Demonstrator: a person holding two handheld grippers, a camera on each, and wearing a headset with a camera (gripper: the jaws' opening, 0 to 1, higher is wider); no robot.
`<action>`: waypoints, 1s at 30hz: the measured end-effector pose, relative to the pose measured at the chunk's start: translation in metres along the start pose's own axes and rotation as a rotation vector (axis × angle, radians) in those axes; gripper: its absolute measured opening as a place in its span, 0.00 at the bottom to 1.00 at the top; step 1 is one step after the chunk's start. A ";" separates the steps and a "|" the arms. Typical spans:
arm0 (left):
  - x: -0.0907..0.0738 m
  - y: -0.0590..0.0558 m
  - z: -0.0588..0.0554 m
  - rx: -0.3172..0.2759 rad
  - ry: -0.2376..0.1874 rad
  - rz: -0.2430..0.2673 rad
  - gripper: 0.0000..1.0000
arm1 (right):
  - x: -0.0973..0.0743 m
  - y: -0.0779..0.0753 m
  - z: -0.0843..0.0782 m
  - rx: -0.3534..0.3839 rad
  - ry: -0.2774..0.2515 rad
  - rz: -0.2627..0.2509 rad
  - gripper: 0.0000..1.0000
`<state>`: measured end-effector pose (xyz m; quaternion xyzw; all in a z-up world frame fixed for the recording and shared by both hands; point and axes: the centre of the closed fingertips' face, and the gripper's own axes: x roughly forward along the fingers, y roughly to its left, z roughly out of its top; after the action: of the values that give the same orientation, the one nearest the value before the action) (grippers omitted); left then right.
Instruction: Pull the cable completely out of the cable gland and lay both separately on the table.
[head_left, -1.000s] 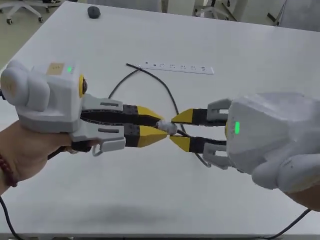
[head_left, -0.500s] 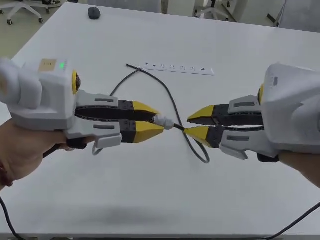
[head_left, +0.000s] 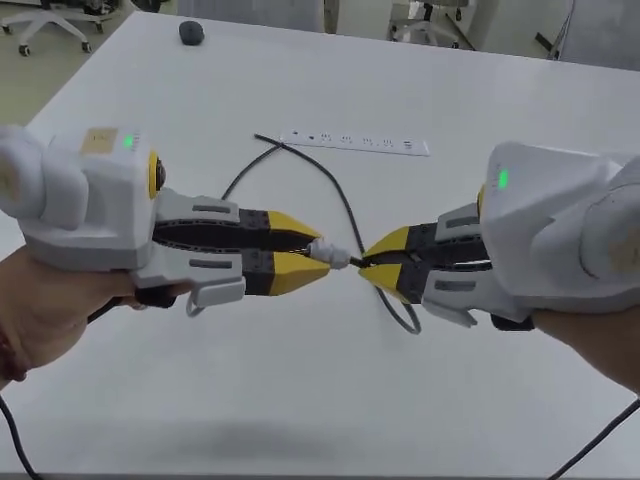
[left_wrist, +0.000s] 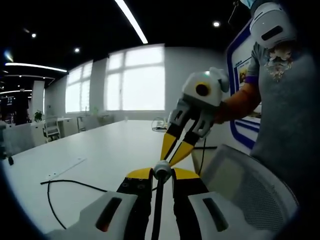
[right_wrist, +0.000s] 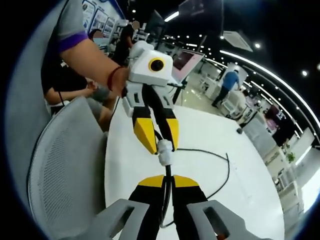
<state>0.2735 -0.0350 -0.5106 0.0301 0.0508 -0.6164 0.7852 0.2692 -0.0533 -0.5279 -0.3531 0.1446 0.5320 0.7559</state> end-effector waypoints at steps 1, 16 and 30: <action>0.000 0.000 0.000 0.003 0.003 -0.001 0.15 | 0.000 0.001 0.000 -0.021 0.002 0.002 0.00; -0.006 0.002 -0.004 0.011 0.015 0.014 0.15 | -0.010 -0.014 -0.027 -0.041 0.063 -0.012 0.00; -0.009 0.002 -0.005 0.014 0.020 0.020 0.15 | -0.016 -0.029 -0.053 -0.042 0.122 -0.039 0.00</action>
<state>0.2735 -0.0256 -0.5150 0.0425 0.0539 -0.6084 0.7906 0.2973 -0.1061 -0.5449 -0.4035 0.1725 0.4975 0.7483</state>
